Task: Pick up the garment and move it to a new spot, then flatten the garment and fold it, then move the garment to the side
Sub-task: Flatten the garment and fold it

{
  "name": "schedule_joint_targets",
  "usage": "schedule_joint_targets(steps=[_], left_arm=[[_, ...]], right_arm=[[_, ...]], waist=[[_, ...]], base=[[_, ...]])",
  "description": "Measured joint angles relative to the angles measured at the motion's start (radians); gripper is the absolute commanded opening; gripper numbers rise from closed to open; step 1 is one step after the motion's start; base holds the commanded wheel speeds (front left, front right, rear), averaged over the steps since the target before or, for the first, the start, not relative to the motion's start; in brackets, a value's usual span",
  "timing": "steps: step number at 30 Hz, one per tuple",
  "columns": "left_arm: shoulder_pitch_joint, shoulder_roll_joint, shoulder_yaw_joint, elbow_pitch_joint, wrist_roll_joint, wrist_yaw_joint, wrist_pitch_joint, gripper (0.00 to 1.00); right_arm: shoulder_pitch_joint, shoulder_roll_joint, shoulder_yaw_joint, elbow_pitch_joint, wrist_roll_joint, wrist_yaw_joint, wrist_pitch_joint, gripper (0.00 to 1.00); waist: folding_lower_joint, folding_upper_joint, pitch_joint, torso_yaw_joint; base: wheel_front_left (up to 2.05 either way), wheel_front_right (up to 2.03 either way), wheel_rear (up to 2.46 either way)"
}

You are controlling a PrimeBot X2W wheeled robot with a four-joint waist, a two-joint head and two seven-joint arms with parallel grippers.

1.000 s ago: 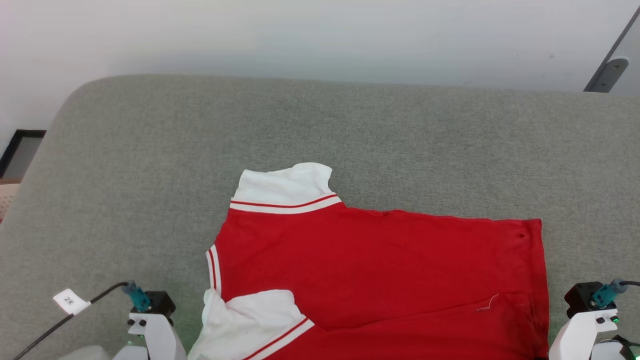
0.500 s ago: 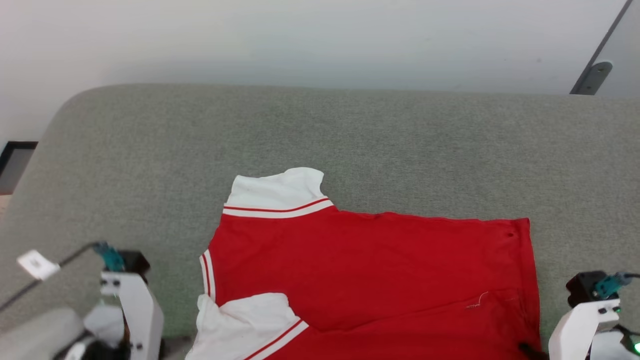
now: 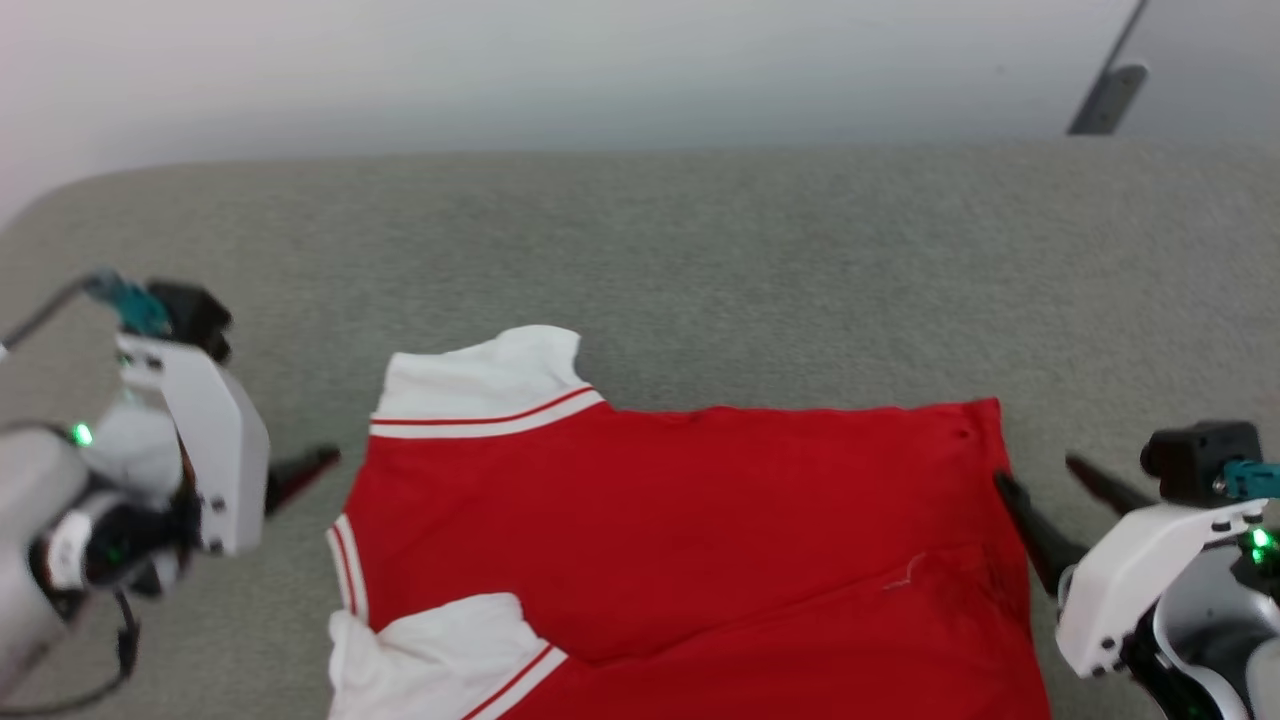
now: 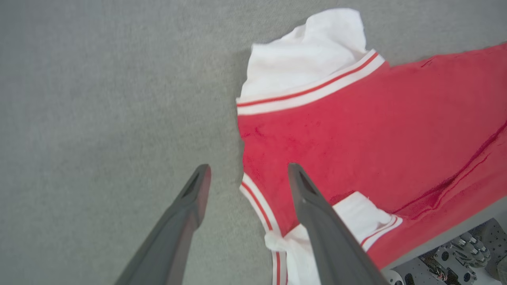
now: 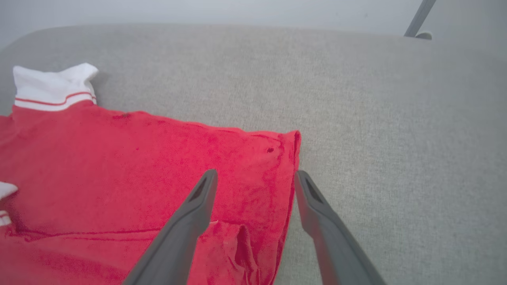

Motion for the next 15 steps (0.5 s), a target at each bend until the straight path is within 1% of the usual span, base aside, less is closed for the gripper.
schedule_joint_targets(steps=[4, 8, 11, 15], left_arm=[[-0.064, -0.020, 0.020, 0.055, 0.043, -0.049, -0.036, 1.00], [-0.123, -0.044, 0.027, 0.116, 0.090, -0.076, -0.058, 1.00], [-0.166, -0.076, 0.030, 0.174, 0.111, -0.102, -0.066, 1.00], [-0.214, -0.119, 0.028, 0.261, 0.129, -0.133, -0.058, 1.00]], right_arm=[[-0.043, 0.003, 0.026, 0.013, -0.053, 0.000, -0.171, 1.00], [-0.063, 0.022, 0.039, 0.040, -0.092, 0.000, -0.301, 1.00], [-0.078, 0.038, 0.042, 0.066, -0.107, 0.000, -0.359, 1.00], [-0.095, 0.057, 0.053, 0.096, -0.118, 0.000, -0.395, 1.00]], waist=[[0.0000, 0.0000, 0.025, -0.032], [0.0000, -0.0001, 0.053, -0.060], [0.0000, 0.0000, 0.077, -0.076], [0.0001, 0.0000, 0.110, -0.094]], base=[[0.00, 0.00, 0.00], [0.00, 0.00, 0.00], [0.00, 0.00, 0.00], [0.00, 0.00, 0.00]])
